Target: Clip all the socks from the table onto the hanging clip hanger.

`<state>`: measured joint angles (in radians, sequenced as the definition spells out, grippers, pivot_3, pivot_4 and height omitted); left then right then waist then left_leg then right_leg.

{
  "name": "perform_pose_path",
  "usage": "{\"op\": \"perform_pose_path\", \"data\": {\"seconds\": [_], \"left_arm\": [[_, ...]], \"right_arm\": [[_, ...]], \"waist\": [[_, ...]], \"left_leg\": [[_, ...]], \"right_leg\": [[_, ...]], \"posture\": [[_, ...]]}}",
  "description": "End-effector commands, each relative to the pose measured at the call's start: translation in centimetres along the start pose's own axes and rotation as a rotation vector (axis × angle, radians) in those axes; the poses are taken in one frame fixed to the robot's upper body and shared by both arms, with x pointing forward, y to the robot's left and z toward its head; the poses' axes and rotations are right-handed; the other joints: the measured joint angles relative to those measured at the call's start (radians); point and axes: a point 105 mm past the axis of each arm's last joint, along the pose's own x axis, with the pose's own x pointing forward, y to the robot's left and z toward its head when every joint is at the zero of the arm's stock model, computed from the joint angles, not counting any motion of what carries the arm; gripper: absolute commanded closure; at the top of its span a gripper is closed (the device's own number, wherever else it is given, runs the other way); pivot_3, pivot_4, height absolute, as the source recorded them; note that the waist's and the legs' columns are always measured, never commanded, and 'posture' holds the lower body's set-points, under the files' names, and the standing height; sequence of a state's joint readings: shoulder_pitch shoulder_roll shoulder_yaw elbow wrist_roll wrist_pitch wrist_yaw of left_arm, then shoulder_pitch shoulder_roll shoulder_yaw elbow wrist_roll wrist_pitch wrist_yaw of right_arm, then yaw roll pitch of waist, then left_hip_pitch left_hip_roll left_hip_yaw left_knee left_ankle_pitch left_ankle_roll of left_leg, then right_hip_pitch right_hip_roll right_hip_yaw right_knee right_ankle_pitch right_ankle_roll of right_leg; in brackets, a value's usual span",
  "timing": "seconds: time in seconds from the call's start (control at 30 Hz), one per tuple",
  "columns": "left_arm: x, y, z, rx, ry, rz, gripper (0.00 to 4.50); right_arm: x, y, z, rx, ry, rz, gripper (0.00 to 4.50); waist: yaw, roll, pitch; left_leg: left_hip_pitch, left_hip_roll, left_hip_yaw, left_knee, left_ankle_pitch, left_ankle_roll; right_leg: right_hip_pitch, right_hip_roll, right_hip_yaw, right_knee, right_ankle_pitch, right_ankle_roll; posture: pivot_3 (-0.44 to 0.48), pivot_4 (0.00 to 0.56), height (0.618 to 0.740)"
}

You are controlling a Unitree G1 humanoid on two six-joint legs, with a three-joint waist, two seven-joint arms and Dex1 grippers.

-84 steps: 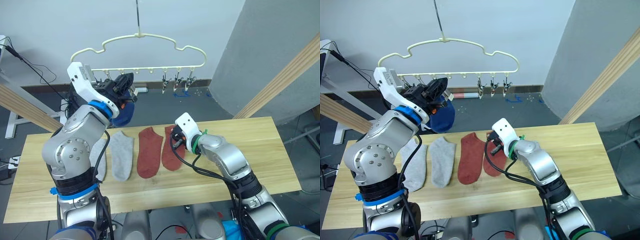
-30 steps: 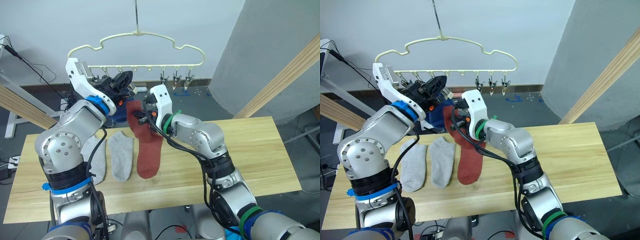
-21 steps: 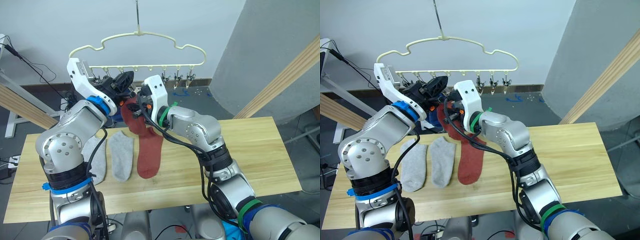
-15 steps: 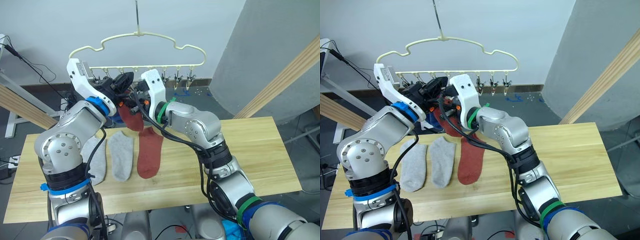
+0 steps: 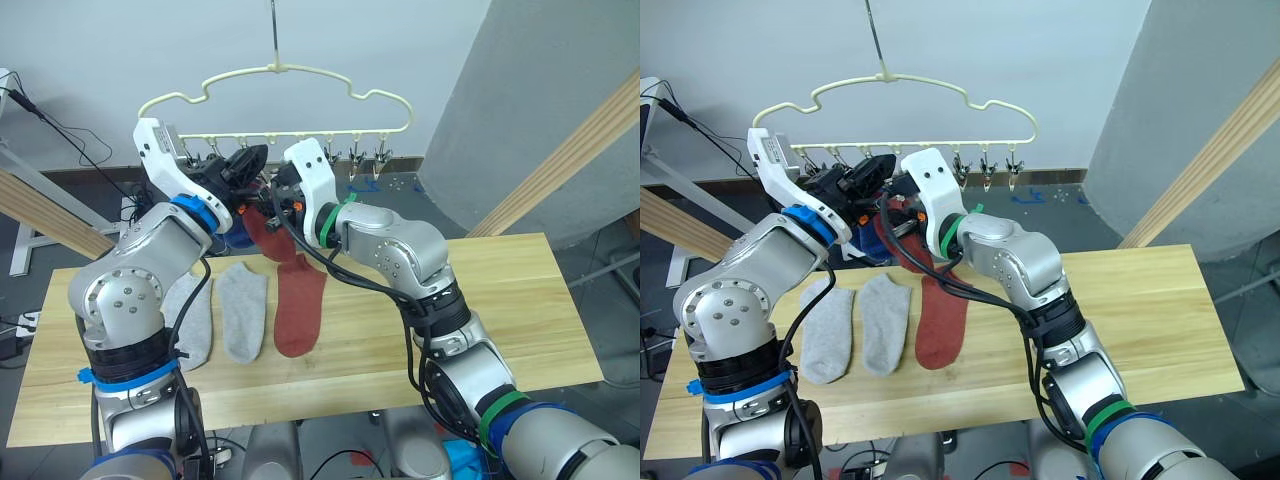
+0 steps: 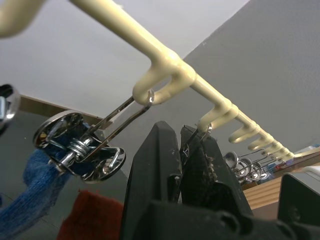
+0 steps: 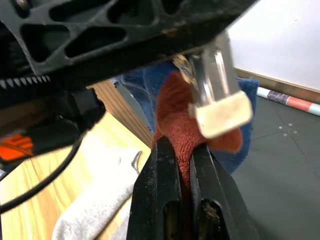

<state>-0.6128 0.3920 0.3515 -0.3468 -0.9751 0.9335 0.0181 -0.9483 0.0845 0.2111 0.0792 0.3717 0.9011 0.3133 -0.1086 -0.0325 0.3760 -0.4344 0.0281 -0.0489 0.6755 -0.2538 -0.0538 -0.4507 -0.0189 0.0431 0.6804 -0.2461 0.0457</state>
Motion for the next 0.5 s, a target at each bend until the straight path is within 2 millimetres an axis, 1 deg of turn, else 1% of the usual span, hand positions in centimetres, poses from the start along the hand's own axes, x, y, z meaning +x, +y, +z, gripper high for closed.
{"op": "perform_pose_path", "data": {"seconds": [0.03,0.33,0.5], "left_arm": [[-0.4,0.0,0.5,0.036,-0.02,0.006,4.38],[-0.3,-0.2,0.3,0.041,-0.013,0.0,4.38],[-0.3,-0.2,0.3,0.039,-0.015,0.004,4.38]], "right_arm": [[-0.9,-0.1,1.0,-0.028,-0.042,-0.009,4.48],[-1.0,-0.3,1.2,-0.026,-0.049,-0.022,4.48],[-0.7,0.4,2.0,-0.003,-0.075,0.007,4.48]], "waist": [[0.0,0.0,0.0],[-0.003,0.0,0.0],[-0.003,0.0,0.0]], "left_leg": [[0.0,0.0,0.0,0.0,0.0,0.0],[0.0,0.0,0.0,0.0,0.0,0.0],[0.0,0.0,0.0,0.0,0.0,0.0]], "right_leg": [[0.0,0.0,0.0,0.0,0.0,0.0],[0.0,0.0,0.0,0.0,0.0,0.0],[0.0,0.0,0.0,0.0,0.0,0.0]], "posture": [[-0.173,0.341,0.74],[-0.182,0.347,0.74],[-0.178,0.349,0.74]]}}
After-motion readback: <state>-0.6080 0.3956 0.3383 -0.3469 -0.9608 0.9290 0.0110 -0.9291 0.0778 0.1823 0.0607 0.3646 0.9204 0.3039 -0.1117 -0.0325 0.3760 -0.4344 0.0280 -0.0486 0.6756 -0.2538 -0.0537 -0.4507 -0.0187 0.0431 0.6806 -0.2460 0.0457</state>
